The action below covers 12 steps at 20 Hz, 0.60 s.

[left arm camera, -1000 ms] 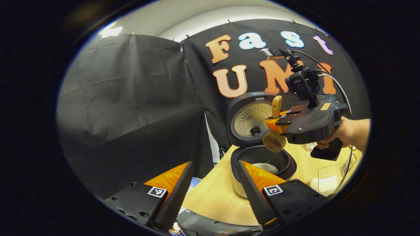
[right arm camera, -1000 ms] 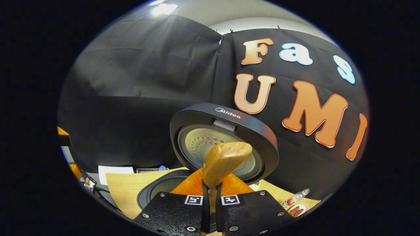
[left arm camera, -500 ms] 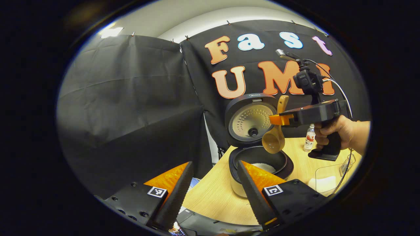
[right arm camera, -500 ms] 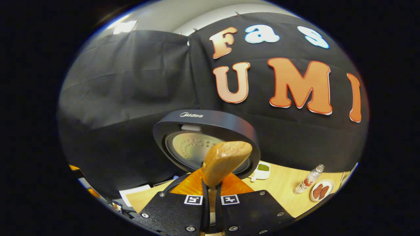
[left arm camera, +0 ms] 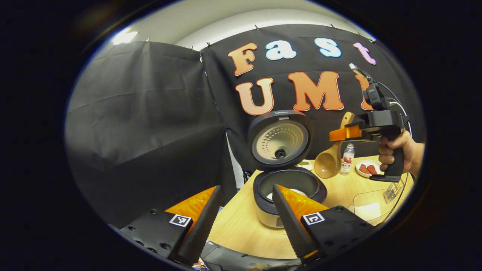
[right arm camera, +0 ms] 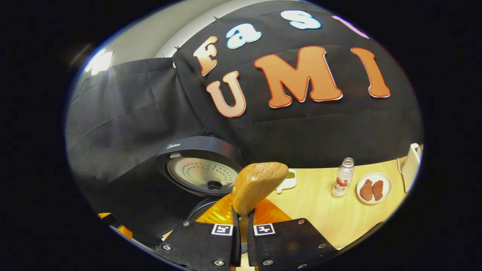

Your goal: Close the left gripper, press the button to open the rice cooker; take a wooden spoon from the chopstick holder with the right hand, scoop a spoonful of rice and pour it into the rice cooker, then put the wooden spoon back into the chopstick holder.

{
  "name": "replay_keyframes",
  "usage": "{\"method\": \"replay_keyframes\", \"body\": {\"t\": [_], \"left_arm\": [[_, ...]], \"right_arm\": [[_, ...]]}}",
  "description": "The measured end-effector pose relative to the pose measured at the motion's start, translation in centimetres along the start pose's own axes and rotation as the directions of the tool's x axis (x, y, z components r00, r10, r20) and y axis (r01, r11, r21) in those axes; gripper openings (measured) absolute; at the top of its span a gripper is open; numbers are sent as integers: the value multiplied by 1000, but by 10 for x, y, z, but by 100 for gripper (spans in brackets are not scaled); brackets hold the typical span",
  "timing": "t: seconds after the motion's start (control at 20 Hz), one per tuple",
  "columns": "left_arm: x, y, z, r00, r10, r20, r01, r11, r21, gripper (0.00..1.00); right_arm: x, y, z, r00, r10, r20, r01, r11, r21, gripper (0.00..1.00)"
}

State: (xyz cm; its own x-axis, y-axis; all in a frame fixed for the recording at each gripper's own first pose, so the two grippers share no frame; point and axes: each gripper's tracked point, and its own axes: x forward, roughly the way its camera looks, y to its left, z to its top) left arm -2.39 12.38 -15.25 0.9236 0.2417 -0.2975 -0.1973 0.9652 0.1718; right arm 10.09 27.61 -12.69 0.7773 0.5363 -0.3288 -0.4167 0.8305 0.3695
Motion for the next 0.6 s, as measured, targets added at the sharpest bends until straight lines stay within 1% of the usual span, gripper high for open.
{"method": "replay_keyframes", "body": {"t": [0.05,0.1,0.15,0.2,0.25,0.3,0.45,0.6], "left_arm": [[2,-5,2,1000,-11,2,11,1000,0,92],[3,-10,3,1000,-22,3,22,1000,0,92],[4,-15,4,999,-34,4,34,999,1,92],[4,-22,4,999,-46,4,46,999,2,92],[5,-29,4,998,-61,1,61,998,3,92],[6,-36,5,997,-75,0,75,997,5,92],[8,-56,6,993,-117,-14,117,993,-7,92],[4,-74,9,988,-149,-29,148,989,-22,92]], "right_arm": [[-8,-12,-1,1000,-16,-4,16,1000,20,10],[-16,-23,-1,999,-32,-7,33,999,43,6],[-24,-35,-2,999,-49,-12,49,997,66,6],[-33,-48,-4,998,-66,-14,67,994,86,10],[-44,-57,-7,996,-85,-16,86,991,102,6],[-53,-71,-10,994,-109,-19,111,987,115,6],[-85,-122,-20,980,-195,-30,197,967,158,6],[-120,-168,-25,961,-276,-28,276,940,201,6]]}}
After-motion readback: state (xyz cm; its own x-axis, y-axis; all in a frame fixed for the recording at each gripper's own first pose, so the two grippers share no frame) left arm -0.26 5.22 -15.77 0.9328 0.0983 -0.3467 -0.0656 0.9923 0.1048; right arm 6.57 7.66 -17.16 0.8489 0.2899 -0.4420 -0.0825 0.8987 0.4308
